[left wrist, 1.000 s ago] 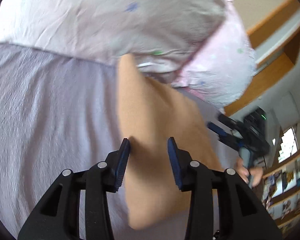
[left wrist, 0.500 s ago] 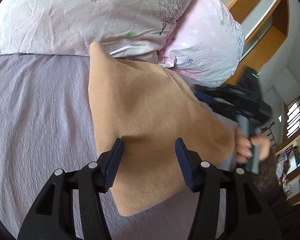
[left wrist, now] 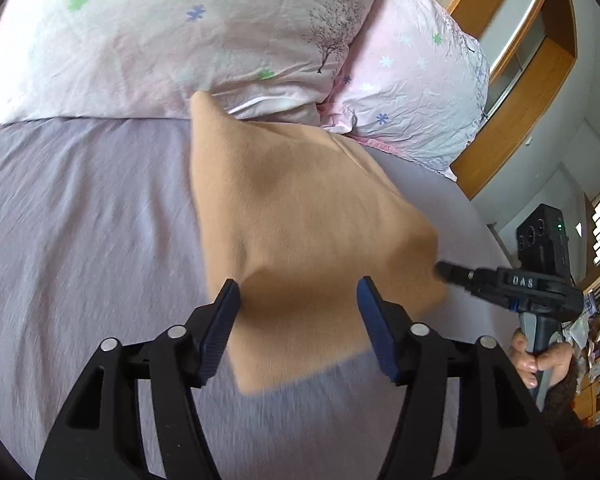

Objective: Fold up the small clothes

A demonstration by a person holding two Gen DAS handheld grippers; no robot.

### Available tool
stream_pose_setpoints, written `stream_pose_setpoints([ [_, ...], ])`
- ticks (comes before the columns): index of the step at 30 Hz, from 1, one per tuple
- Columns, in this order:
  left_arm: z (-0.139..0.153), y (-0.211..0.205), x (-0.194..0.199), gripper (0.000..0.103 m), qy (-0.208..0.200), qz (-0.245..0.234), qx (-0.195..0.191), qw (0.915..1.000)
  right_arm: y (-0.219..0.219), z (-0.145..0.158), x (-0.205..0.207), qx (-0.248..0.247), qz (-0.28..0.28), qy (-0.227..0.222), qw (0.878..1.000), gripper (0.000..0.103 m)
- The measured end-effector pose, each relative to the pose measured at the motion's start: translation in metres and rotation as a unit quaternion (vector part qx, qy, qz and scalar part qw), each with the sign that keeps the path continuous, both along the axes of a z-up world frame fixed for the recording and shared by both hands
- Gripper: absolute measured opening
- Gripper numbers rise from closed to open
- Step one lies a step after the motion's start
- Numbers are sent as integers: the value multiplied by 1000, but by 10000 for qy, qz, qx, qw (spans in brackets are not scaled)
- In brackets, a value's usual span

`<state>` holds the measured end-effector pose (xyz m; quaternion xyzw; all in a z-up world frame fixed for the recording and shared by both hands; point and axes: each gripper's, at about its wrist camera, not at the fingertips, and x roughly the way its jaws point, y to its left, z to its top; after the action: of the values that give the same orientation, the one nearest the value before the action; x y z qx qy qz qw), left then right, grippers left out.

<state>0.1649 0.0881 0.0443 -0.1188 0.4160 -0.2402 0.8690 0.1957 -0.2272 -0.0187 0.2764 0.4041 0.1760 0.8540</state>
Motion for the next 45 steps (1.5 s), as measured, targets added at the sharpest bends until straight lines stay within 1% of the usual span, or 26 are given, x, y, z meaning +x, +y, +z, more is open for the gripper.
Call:
stream_pose_setpoints([
  [2, 0, 8, -23, 66, -41, 151, 45, 9999, -4, 7, -13, -59, -215, -293, 9993, 45],
  [3, -1, 10, -31, 72, -76, 224, 100, 9997, -5, 12, -26, -57, -278, -552, 9981, 65],
  [4, -1, 10, -44, 77, -140, 336, 203, 9991, -3, 15, -34, -100, -238, -743, 9969, 69],
  [5, -3, 10, -52, 89, -187, 430, 289, 9985, 3, 16, -42, -191, -117, -892, 9958, 72],
  [6, -6, 9, -64, 97, -235, 615, 455, 9968, 11, 16, -50, -321, 50, -996, 9945, 81],
  [7, -9, 8, -71, 97, -251, 733, 559, 9954, 20, 15, -55, -462, 173, -1022, 9935, 90],
  [8, -13, 6, -77, 97, -239, 810, 655, 9943, 29, 12, -59, -630, 279, -1010, 9925, 92],
  [11, -25, -5, -84, 97, -130, 949, 1066, 9897, 57, 2, -60, -1419, 457, -805, 9855, 92],
  [13, -32, -13, -81, 97, -92, 1012, 1404, 9849, 73, -5, -60, -1983, 484, -706, 9764, 92],
  [15, -37, -18, -78, 97, -44, 960, 1500, 9840, 86, -11, -60, -2421, 510, -676, 9666, 92],
  [18, -44, -25, -73, 97, -18, 940, 1752, 9800, 100, -20, -60, -2795, 552, -617, 9566, 93],
  [22, -46, -34, -74, 97, -87, 903, 2015, 9753, 104, -27, -57, -2932, 540, -551, 9529, 94],
  [24, -48, -38, -74, 100, -109, 891, 2158, 9723, 107, -29, -55, -3018, 537, -558, 9502, 95],
  [26, -49, -39, -75, 102, -138, 910, 2221, 9707, 110, -31, -57, -3140, 514, -548, 9464, 97],
  [27, -49, -39, -75, 102, -120, 917, 2210, 9709, 111, -32, -56, -3227, 478, -543, 9437, 100],
  [28, -49, -38, -74, 102, -104, 934, 2216, 9706, 110, -32, -56, -3234, 431, -531, 9438, 101],
  [45, -49, -37, -74, 102, -157, 969, 2216, 9702, 108, -32, -57, -3230, 385, -525, 9442, 101],
])
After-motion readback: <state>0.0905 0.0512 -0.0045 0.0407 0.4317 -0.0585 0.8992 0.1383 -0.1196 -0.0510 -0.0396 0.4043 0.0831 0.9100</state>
